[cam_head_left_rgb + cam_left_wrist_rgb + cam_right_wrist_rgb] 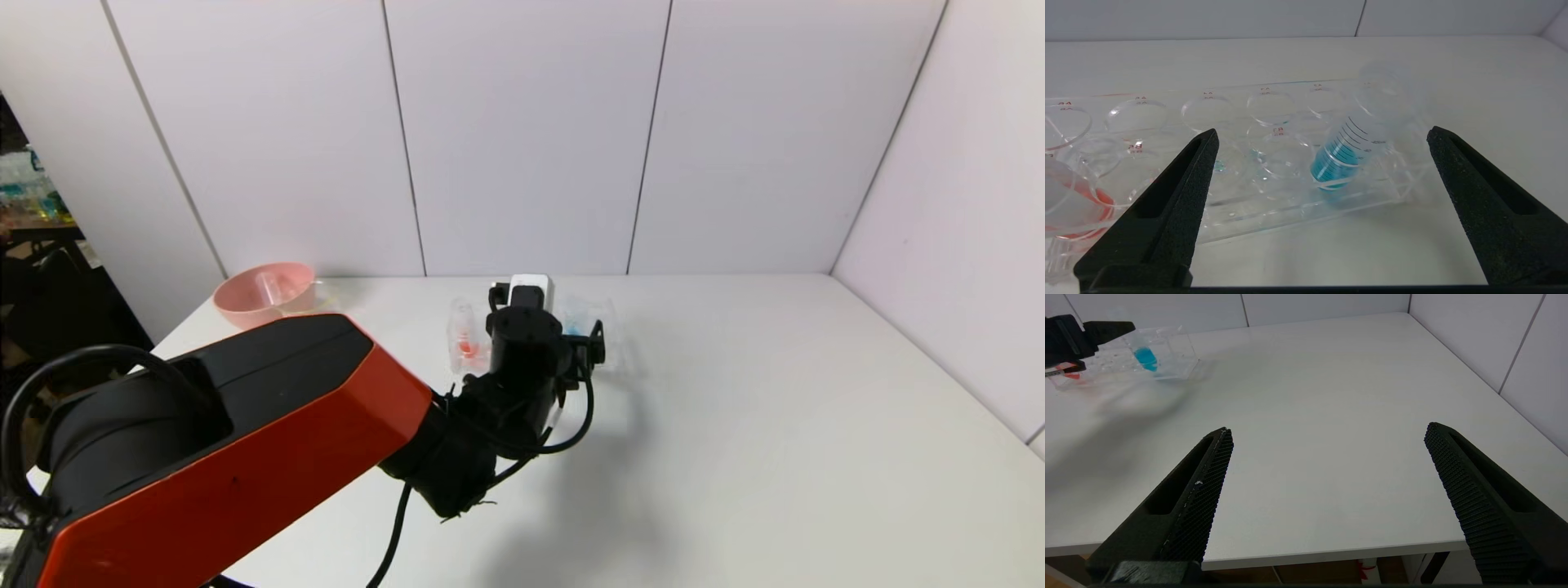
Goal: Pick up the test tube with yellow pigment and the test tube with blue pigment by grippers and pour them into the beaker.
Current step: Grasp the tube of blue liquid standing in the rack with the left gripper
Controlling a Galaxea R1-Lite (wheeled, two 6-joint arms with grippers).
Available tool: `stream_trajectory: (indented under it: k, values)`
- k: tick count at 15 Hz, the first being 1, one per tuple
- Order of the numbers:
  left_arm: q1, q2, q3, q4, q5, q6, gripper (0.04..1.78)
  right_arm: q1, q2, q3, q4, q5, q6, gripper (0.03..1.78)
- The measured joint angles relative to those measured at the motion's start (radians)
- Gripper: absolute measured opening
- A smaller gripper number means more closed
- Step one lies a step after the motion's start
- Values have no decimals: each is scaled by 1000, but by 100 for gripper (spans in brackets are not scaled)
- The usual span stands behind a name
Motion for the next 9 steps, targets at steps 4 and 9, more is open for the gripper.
stream_trajectory:
  k: [4, 9]
  values:
    - [15, 35, -51, 18, 0, 5, 178, 0, 0, 0, 0, 0, 0, 171]
    - [16, 55, -90, 33, 0, 8, 178, 0, 0, 0, 0, 0, 0, 171]
